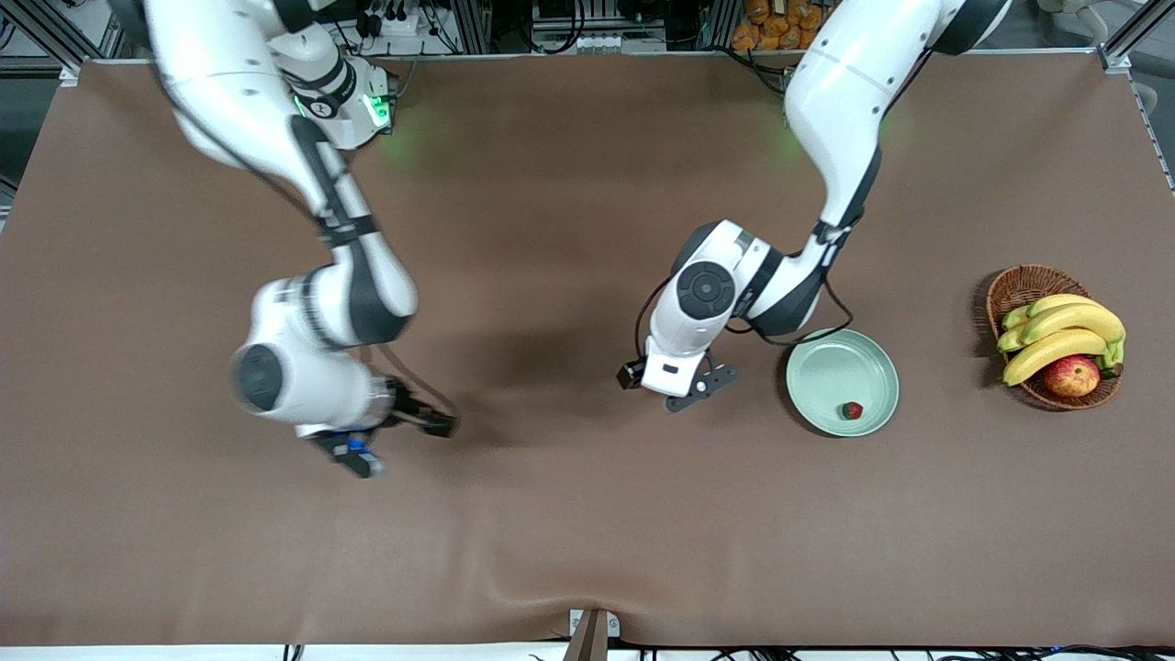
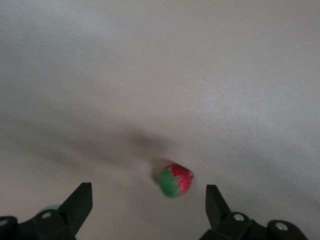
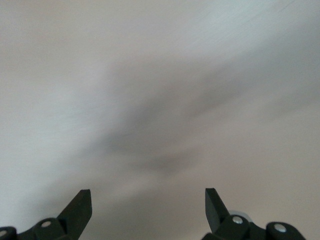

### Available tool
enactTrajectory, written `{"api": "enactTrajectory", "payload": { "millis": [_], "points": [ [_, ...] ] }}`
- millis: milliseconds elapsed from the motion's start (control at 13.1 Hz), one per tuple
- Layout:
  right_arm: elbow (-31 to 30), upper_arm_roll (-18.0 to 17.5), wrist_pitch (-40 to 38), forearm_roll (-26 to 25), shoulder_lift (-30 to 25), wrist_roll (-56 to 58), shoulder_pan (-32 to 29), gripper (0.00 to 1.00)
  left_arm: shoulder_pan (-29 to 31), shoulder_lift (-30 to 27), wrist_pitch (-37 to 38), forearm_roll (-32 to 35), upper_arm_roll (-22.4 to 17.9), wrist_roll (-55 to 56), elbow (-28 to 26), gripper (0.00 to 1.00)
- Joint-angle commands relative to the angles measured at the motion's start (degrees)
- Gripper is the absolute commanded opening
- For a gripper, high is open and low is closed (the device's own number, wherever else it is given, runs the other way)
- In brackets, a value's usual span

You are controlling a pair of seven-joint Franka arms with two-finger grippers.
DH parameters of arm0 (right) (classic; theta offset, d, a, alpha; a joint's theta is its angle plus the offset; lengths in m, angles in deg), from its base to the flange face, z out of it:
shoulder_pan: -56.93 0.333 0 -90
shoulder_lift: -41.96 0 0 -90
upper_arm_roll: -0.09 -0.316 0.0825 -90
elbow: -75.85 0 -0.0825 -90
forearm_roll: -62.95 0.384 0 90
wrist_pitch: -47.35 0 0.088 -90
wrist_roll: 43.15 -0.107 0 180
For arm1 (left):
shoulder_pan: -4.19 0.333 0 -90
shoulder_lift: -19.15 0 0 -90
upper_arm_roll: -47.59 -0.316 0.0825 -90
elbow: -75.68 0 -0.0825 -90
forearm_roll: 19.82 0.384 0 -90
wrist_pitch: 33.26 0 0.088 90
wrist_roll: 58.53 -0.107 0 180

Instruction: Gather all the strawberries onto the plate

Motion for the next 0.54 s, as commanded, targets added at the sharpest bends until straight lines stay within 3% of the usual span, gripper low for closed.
{"api": "enactTrajectory", "payload": {
  "millis": [0,153,382,459],
  "points": [
    [-8.9,-1.3,-0.9,-2.8,-6.1,10.0,-5.7,1.0,-0.9,3.2,-3.0,0.2,-0.6,1.0,2.7,0.94],
    [-12.5,-1.3,-0.9,-6.0,-8.2,12.0,-9.6,1.0,-0.9,3.9,-3.4,0.1,-0.7,1.0,2.8,0.84],
    [-16.3,-1.3,-0.6,-16.4,-8.5,20.2,-14.0,1.0,-1.6,4.9,-4.0,0.1,-0.7,1.0,3.7,0.75],
    [-17.0,-1.3,-0.5,-17.0,-8.1,24.0,-15.8,1.0,-1.6,5.0,-4.0,0.1,-0.7,1.0,3.7,0.71]
  ]
}}
